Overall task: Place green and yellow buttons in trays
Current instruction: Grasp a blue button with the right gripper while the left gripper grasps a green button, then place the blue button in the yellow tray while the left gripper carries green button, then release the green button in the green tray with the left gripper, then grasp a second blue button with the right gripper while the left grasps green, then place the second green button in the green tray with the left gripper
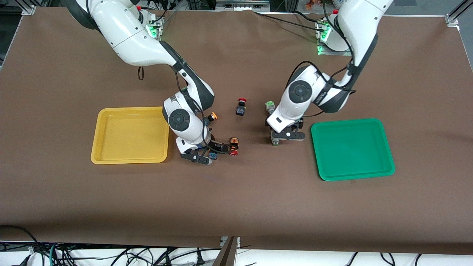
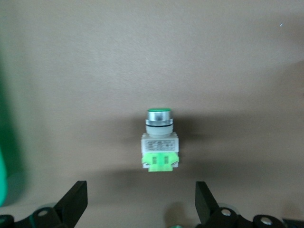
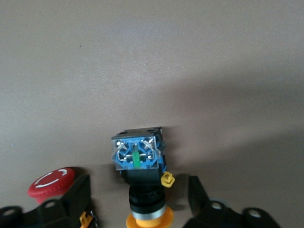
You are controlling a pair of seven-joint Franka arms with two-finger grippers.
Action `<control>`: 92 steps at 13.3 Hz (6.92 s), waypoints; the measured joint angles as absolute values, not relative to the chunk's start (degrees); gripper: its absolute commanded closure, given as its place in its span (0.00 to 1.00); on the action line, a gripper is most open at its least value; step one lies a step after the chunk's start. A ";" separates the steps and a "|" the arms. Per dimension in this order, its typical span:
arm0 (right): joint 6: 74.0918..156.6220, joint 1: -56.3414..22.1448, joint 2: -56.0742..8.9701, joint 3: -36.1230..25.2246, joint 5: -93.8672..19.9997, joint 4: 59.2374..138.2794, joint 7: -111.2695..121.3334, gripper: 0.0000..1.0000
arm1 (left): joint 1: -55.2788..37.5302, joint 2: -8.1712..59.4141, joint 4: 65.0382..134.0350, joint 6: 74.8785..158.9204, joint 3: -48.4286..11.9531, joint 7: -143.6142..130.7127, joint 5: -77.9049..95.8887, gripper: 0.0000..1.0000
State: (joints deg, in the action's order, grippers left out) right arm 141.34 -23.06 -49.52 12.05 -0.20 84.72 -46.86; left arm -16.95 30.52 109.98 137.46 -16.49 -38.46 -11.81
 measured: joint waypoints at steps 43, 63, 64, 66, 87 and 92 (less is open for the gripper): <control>121.18 -12.41 -27.22 14.26 -6.62 106.64 -40.83 0.14 | 2.38 23.59 122.57 140.40 2.68 19.17 2.33 0.00; 117.60 -20.21 -31.32 4.18 -8.82 98.97 -36.31 0.86 | -9.55 23.91 121.08 139.84 -25.49 -32.88 3.49 0.00; 114.91 -20.01 -30.87 1.39 -8.82 97.68 -30.66 0.82 | -10.07 24.13 121.89 140.60 -25.55 -33.33 3.49 0.00; 113.84 -19.13 -31.07 -2.87 -8.84 97.48 -20.22 0.80 | -10.46 24.55 123.50 141.90 -25.65 -34.32 3.49 0.00; 98.44 -16.98 -0.95 -4.66 -1.21 98.96 -9.93 0.01 | -9.85 27.34 117.98 136.29 -27.30 -52.69 -14.64 1.00; 98.17 -16.63 0.07 -6.37 0.35 101.20 -5.78 0.01 | -3.97 25.14 113.95 130.90 -18.62 -29.70 -14.65 1.00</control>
